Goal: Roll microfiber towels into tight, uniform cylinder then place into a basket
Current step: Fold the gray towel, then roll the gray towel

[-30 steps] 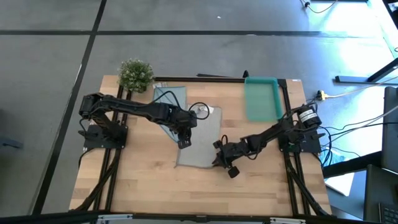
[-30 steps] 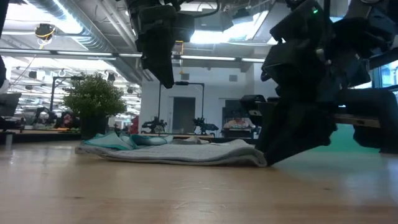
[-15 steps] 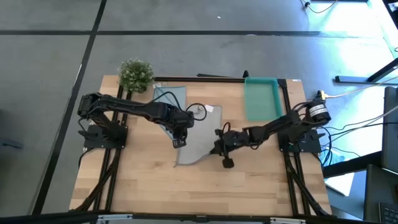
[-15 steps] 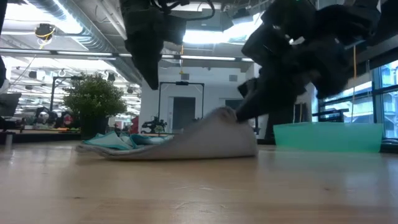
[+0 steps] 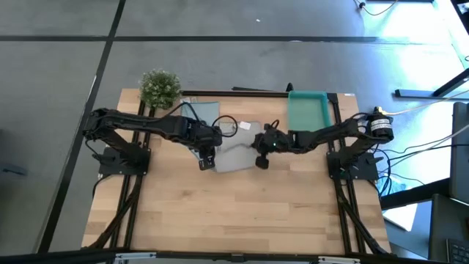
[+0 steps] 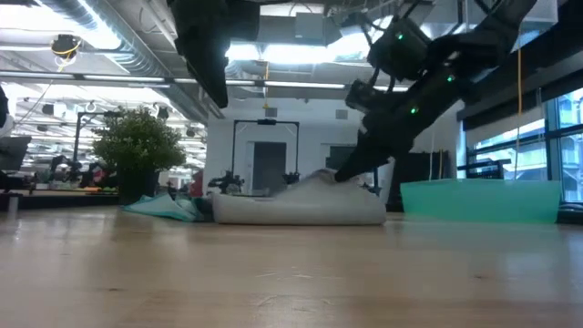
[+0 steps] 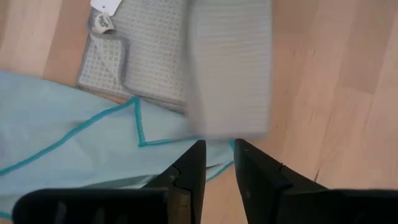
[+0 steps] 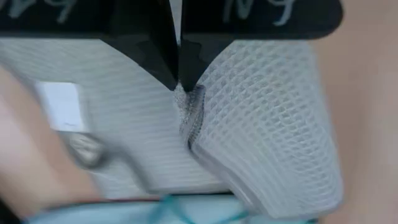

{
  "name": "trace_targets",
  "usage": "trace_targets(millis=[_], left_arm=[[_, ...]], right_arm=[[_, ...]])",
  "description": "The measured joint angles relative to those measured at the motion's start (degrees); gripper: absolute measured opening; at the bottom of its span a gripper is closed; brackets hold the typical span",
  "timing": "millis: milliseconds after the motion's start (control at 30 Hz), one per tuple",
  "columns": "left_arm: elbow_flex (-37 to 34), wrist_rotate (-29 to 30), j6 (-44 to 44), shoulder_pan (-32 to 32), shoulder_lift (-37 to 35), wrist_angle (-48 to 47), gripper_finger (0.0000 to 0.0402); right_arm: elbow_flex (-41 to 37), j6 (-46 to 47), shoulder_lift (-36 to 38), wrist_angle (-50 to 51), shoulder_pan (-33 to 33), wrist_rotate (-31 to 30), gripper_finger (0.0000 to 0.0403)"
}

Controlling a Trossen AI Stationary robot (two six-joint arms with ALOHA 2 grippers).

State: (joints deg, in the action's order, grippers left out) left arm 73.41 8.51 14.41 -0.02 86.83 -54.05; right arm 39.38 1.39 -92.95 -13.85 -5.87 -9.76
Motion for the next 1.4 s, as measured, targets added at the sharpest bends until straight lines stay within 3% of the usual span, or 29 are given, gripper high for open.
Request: trace_targets(millis=[200, 533, 733, 1033, 1200, 1300, 1400], left_arm=[[0.0, 0.0, 0.0, 0.0, 0.0, -0.2, 0.0079], [0.0, 0.0, 0.0, 0.0, 0.0, -0.4, 0.0079], [0.0, 0.0, 0.0, 0.0, 0.0, -0.4, 0.0079], [0.0, 0.0, 0.0, 0.0, 0.0, -0.4, 0.0079], [0.0, 0.0, 0.1, 0.0, 0.0, -0.4, 0.0079], [0.0, 0.0, 0.1, 0.0, 0.0, -0.4, 0.0079], [0.0, 0.0, 0.1, 0.0, 0.0, -0.4, 0.0079]], right_arm=[[0.0, 0.3, -0.1, 0.7, -3.0, -5.5, 0.0003], [0.0, 10.9, 0.0, 7.9, -2.8, -8.4, 0.0002], [0.0, 9.9, 0.0, 8.9, -2.6, -4.6, 0.0005], [0.4, 13.4, 0.0, 9.4, -3.7, -4.1, 0.0087], [6.0, 9.8, 1.0, 16.2, -4.0, -3.5, 0.0142], [10.9, 4.2, 1.3, 23.2, -3.9, 1.1, 0.0161], [12.3, -1.5, 0.5, 23.1, -2.6, 8.9, 0.0165]])
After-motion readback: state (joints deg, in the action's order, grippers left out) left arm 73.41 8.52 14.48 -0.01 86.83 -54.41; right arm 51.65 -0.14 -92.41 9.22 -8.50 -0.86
